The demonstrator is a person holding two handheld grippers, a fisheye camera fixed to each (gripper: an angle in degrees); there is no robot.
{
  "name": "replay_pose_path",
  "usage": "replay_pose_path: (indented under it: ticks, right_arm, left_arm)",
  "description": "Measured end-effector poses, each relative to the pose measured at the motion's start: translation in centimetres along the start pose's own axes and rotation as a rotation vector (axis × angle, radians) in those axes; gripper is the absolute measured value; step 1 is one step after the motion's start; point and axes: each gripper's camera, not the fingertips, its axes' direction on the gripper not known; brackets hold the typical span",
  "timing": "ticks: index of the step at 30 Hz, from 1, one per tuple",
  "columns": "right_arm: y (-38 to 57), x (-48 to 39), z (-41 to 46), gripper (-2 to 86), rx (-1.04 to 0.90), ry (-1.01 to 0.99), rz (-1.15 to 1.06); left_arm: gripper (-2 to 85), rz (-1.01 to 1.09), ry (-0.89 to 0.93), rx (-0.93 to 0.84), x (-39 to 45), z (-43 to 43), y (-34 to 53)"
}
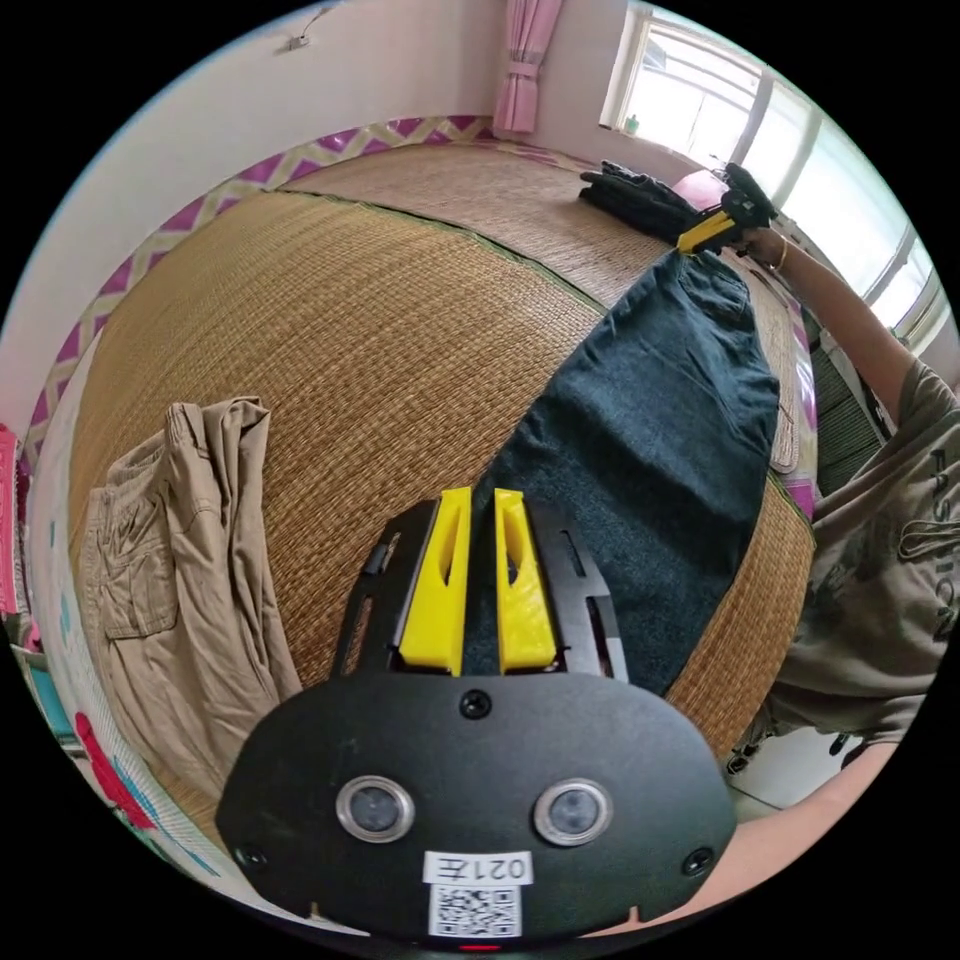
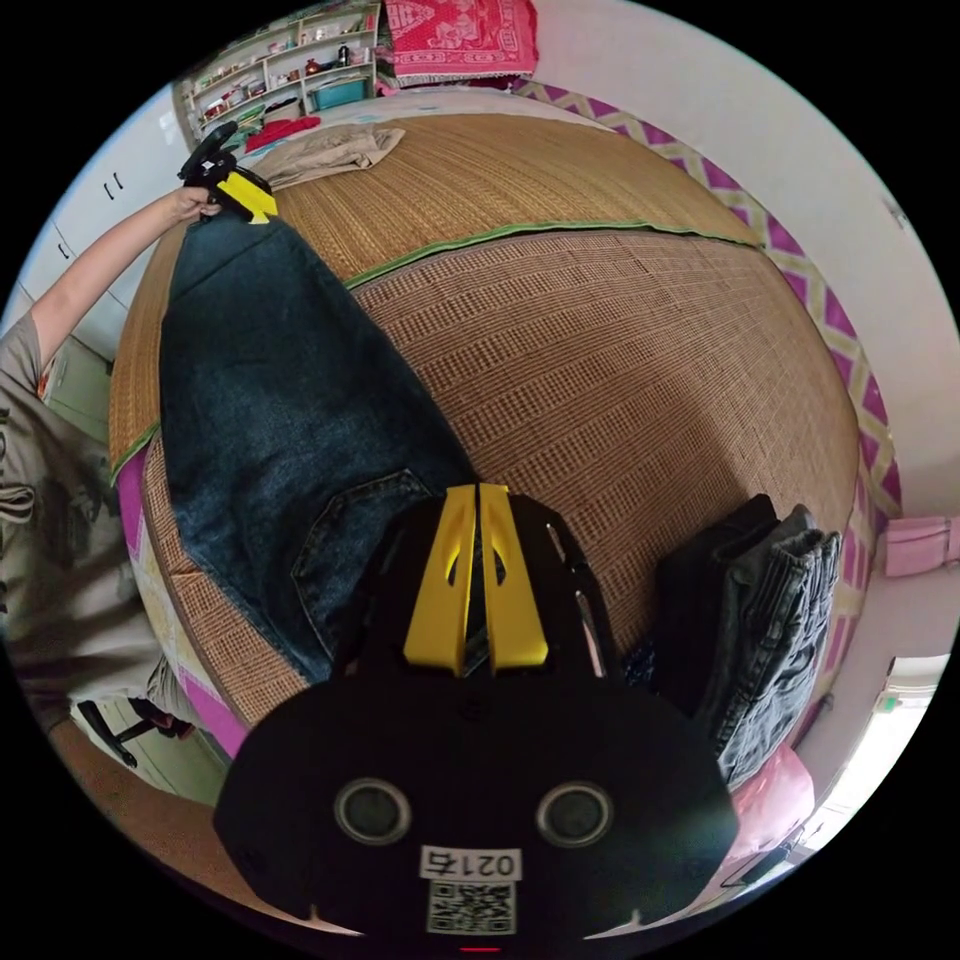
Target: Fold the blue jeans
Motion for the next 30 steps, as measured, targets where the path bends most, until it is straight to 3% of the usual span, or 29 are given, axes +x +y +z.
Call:
replay_pose_path:
  ticks: [8,15,18,22,27,30]
  right_arm:
    - [7.9,-0.3,-5.4,-1.0,0.121,0.01,-0.017]
    - [27.3,-9.8,-16.4,-1.0,0.434,-0.057,-0.044]
    - [34.6,-16.6,-17.6,-1.0,0.44,-0.039,-0.042]
    - [40.2,-24.5,-12.5,-1.0,0.234,0.027,0.009]
    - [44.4,-24.5,-4.4,-0.4,0.184,-0.066,0.179]
    - [46.1,-21.7,-3.9,0.9,0.2,-0.207,0.211]
  left_arm:
    - [-0.9,0.088,0.083,0.262,4.8,-14.1,7.5]
    - [-1.0,0.145,0.108,0.43,20.8,-25.7,22.6]
    - [-1.0,0.094,0.129,0.455,26.8,-26.0,28.8]
    - [-1.0,-0.025,0.213,0.411,30.3,-21.4,35.0]
    - [-0.9,-0.214,0.357,0.317,27.6,-12.5,39.5]
    - [-0.9,-0.291,0.353,0.348,25.4,-13.0,41.8]
